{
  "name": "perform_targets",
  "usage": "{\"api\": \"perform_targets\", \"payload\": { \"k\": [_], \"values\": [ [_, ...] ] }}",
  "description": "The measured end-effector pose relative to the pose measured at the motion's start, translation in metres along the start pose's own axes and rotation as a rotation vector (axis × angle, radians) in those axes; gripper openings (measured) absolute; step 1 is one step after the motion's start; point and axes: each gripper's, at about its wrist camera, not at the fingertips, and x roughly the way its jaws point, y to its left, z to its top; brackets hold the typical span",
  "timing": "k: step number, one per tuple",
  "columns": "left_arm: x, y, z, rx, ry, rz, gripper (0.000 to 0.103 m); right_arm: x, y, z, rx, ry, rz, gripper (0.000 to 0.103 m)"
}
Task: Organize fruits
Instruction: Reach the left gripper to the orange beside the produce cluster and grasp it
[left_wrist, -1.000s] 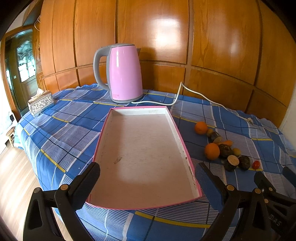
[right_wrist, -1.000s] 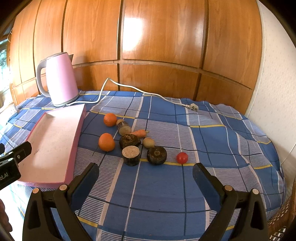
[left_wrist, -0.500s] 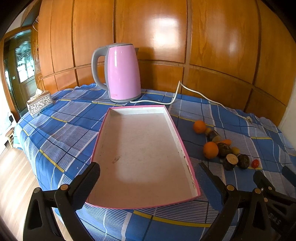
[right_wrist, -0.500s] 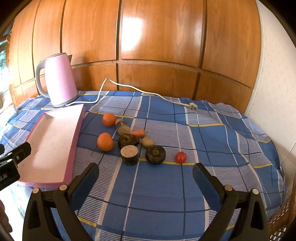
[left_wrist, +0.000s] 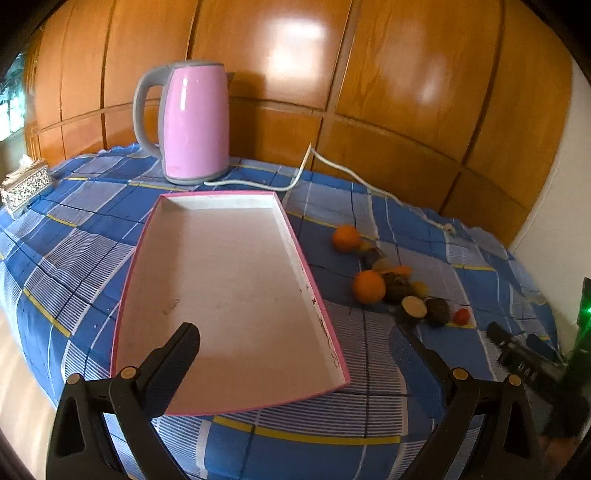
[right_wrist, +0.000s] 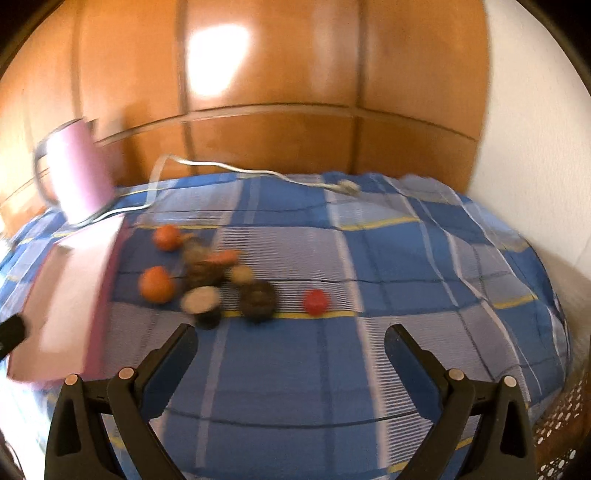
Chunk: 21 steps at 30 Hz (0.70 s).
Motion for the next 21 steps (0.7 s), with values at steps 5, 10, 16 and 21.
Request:
{"api": "perform_targets", "payload": {
  "k": [5, 10, 16, 21],
  "values": [
    [0.014, -0.009, 0.01, 0.017, 0.048, -0.054, 0.102, 0.024, -0.045, 0.001, 0.089, 0.043, -0.113, 0.103],
    [0.025, -0.026, 0.024, 0.108, 0.063, -0.148, 0.103, 0.042, -0.083, -0.003, 0.152, 0.074, -0.192, 0.103],
    [0.055, -0.043, 0.052, 0.21, 0.103, -0.127, 0.103, 0.056, -0.105, -0.002, 0.178, 0.078, -0.241, 0.103],
    [0.088, -0.049, 0.077, 0.243, 0.159, -0.071, 0.102, 0.068, -0.107, -0.005, 0.168, 0.085, -0.247, 0.103]
  ]
}}
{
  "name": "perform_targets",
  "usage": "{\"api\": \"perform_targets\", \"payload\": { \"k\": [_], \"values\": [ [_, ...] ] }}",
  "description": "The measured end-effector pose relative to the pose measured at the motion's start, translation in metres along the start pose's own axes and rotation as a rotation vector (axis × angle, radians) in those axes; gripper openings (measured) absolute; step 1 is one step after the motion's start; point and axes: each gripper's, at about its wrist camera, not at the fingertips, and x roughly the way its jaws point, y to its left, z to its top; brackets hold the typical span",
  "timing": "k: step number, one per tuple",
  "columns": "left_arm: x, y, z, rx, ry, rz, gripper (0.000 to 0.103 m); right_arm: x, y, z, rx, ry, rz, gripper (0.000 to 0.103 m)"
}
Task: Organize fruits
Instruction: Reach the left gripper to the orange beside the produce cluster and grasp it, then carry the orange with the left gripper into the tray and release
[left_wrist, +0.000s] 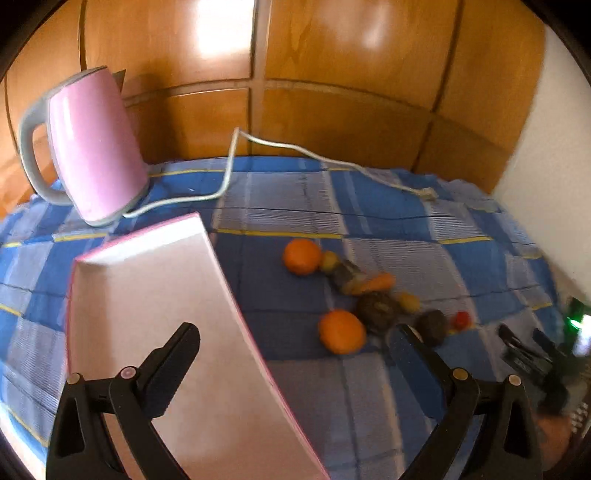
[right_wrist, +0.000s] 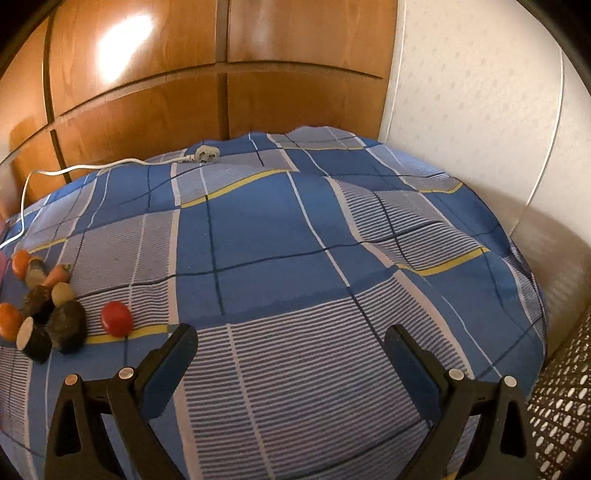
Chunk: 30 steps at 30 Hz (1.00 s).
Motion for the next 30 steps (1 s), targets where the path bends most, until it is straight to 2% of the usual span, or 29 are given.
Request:
{"api": "perform_targets", "payload": {
  "k": [1, 4, 6, 8, 10, 14, 18, 19, 20, 21, 23, 28, 30],
  "values": [
    [0.005, 0.0, 0.005, 0.002, 0.003, 0.003, 0.101, 0.002, 0.0, 0.0, 0.0, 0.002, 0.0, 0.103],
    [0.029, 0.002, 0.022, -0.019, 0.047, 0.0, 0.084, 0.008, 0.001, -0.002, -0.002, 0.006, 0.006, 0.103],
    [0.049, 0.002, 0.033, -0.026, 0.087, -0.002, 0.079, 0.011, 0.001, -0.003, -0.002, 0.008, 0.009, 0.103],
    [0.064, -0.001, 0.041, -0.019, 0.11, -0.011, 0.065, 0.016, 0.0, -0.003, 0.003, 0.02, 0.015, 0.103],
    [0.079, -0.003, 0.048, -0.026, 0.134, -0.024, 0.058, 0.021, -0.002, -0.005, 0.014, 0.04, 0.023, 0.102],
    [0.105, -0.003, 0.06, -0.079, 0.162, -0.057, 0.056, 0.024, -0.005, -0.006, 0.032, 0.043, 0.043, 0.102],
    [0.13, -0.001, 0.064, -0.101, 0.203, -0.048, 0.055, 0.023, -0.005, -0.007, 0.035, 0.04, 0.046, 0.102],
    [0.134, 0.0, 0.063, -0.105, 0.209, -0.043, 0.051, 0.023, -0.005, -0.007, 0.035, 0.039, 0.046, 0.102],
    [0.137, 0.002, 0.062, -0.123, 0.208, -0.068, 0.048, 0.023, -0.005, -0.007, 0.035, 0.038, 0.047, 0.102],
    [0.136, 0.004, 0.061, -0.146, 0.197, -0.102, 0.041, 0.023, -0.005, -0.007, 0.035, 0.038, 0.047, 0.102],
    [0.131, 0.004, 0.059, -0.151, 0.181, -0.108, 0.04, 0.023, -0.005, -0.007, 0.035, 0.036, 0.048, 0.102],
    [0.095, 0.009, 0.053, -0.158, 0.107, -0.192, 0.04, 0.023, -0.005, -0.007, 0.033, 0.037, 0.047, 0.102],
    [0.073, 0.015, 0.051, -0.151, 0.061, -0.188, 0.04, 0.024, -0.004, -0.007, 0.029, 0.038, 0.043, 0.102]
  ]
}}
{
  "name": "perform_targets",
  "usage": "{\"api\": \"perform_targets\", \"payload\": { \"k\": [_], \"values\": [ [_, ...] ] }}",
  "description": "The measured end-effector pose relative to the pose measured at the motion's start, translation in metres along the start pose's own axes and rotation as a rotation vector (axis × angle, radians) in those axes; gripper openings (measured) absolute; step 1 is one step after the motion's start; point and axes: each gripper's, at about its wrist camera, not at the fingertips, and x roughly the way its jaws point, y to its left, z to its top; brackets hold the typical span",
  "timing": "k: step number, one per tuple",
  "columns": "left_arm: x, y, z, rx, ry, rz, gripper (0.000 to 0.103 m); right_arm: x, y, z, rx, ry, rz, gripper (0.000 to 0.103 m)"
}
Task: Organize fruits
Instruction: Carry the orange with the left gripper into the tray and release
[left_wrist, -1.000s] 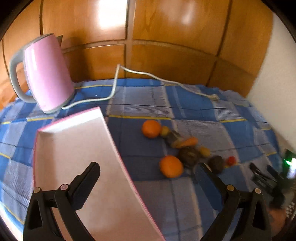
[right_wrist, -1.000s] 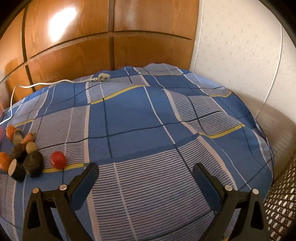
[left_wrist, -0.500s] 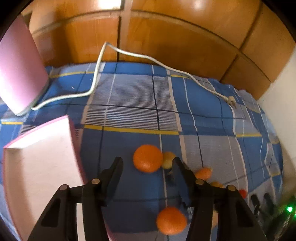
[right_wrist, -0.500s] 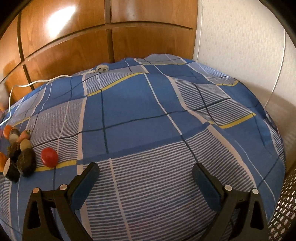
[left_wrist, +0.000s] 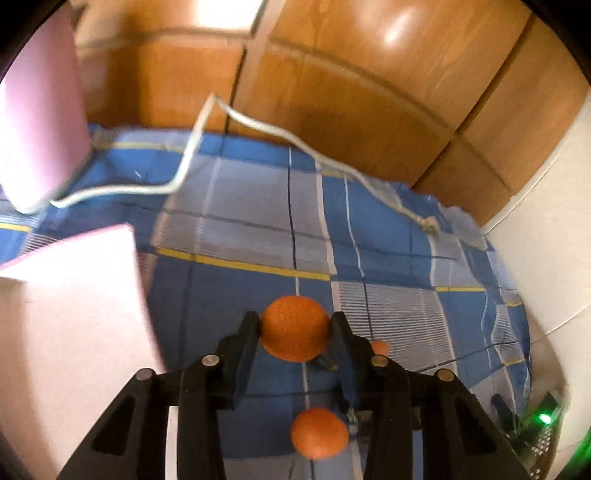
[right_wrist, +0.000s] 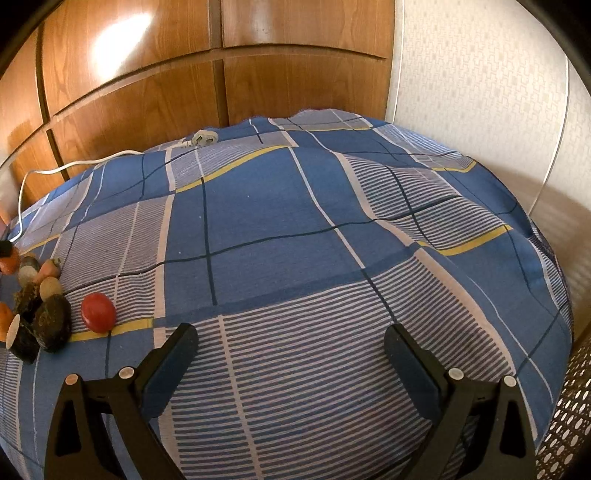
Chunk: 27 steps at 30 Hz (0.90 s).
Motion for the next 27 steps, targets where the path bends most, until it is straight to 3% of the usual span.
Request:
{"api": "perform_targets", "payload": {
  "k": [4, 6, 11, 15, 21, 25, 27],
  "values": [
    [-0.035, 0.019, -0.006, 0.011, -0.064, 0.054, 0.04, 0.001, 0.0, 0.0, -0.001, 0.004, -0.001, 0.103],
    [-0.049, 0.04, -0.012, -0.009, -0.086, 0.117, 0.04, 0.001, 0.0, 0.0, 0.0, 0.005, -0.002, 0.103],
    [-0.055, 0.102, -0.024, -0.089, -0.081, 0.29, 0.04, 0.001, 0.0, 0.0, 0.002, 0.007, -0.004, 0.103],
    [-0.047, 0.13, -0.033, -0.116, -0.054, 0.362, 0.04, 0.001, 0.0, 0.0, 0.001, 0.009, -0.004, 0.103],
    [-0.043, 0.139, -0.043, -0.131, -0.071, 0.375, 0.041, 0.002, 0.0, -0.001, -0.001, 0.01, -0.01, 0.103],
    [-0.054, 0.129, -0.042, -0.134, -0.106, 0.354, 0.062, 0.003, 0.0, 0.0, -0.001, 0.016, -0.012, 0.103],
    [-0.062, 0.124, -0.045, -0.134, -0.127, 0.359, 0.064, 0.003, 0.0, 0.0, -0.002, 0.018, -0.013, 0.103]
  ]
}}
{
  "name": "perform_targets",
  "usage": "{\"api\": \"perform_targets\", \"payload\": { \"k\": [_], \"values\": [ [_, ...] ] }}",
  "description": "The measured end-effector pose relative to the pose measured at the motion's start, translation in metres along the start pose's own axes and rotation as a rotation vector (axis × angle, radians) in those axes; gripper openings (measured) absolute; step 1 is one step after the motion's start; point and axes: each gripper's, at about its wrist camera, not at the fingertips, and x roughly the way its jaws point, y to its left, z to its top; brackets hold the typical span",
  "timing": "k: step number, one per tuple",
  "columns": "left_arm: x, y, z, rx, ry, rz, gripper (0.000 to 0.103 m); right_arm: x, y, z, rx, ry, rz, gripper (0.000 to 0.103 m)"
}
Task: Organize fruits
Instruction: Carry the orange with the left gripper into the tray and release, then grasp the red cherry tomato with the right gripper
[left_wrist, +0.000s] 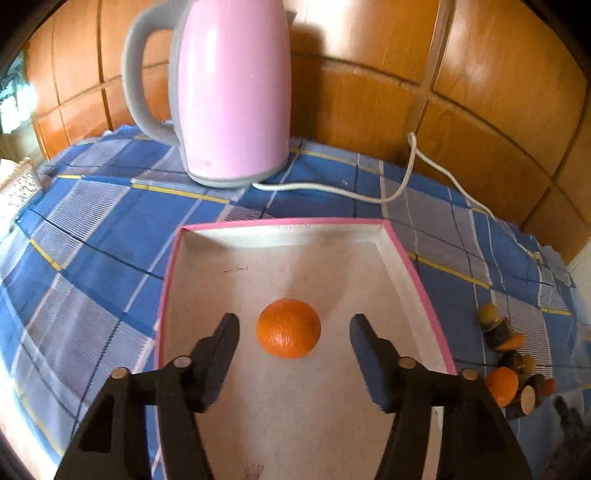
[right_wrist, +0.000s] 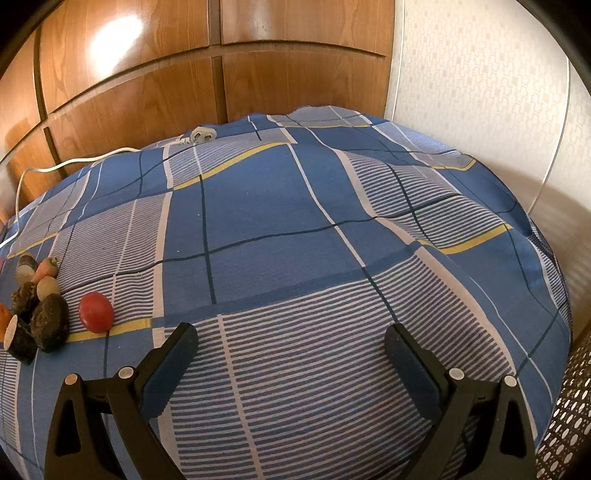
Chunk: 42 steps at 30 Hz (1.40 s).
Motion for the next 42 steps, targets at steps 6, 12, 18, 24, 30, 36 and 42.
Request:
{"api": "perform_targets", "payload": {
  "k": [6, 12, 18, 24, 30, 36, 42],
  "values": [
    [-0.041, -0.001, -0.024, -0.018, -0.053, -0.003, 0.064, 0.002, 0.003, 0.0, -0.005, 0.001, -0.016, 0.103],
    [-0.076, -0.004, -0.065, -0.028, -0.072, -0.033, 0.08, 0.003, 0.004, 0.003, -0.017, 0.033, -0.018, 0.102],
    [-0.089, -0.009, -0.091, -0.05, -0.041, -0.015, 0.082, -0.011, 0.014, 0.018, -0.034, 0.076, 0.084, 0.047],
    [-0.092, -0.013, -0.103, -0.068, -0.007, -0.023, 0.082, -0.029, 0.038, 0.025, -0.025, 0.072, 0.275, 0.047],
    [-0.105, -0.017, -0.108, -0.038, -0.052, 0.0, 0.086, -0.018, 0.064, 0.026, -0.023, 0.114, 0.34, 0.047],
    [-0.11, -0.018, -0.11, -0.02, -0.072, -0.008, 0.086, 0.001, 0.081, 0.025, -0.048, 0.17, 0.324, 0.044],
    [-0.11, -0.014, -0.111, -0.033, -0.089, 0.019, 0.086, -0.012, 0.083, 0.024, -0.105, 0.155, 0.326, 0.025]
  ]
}}
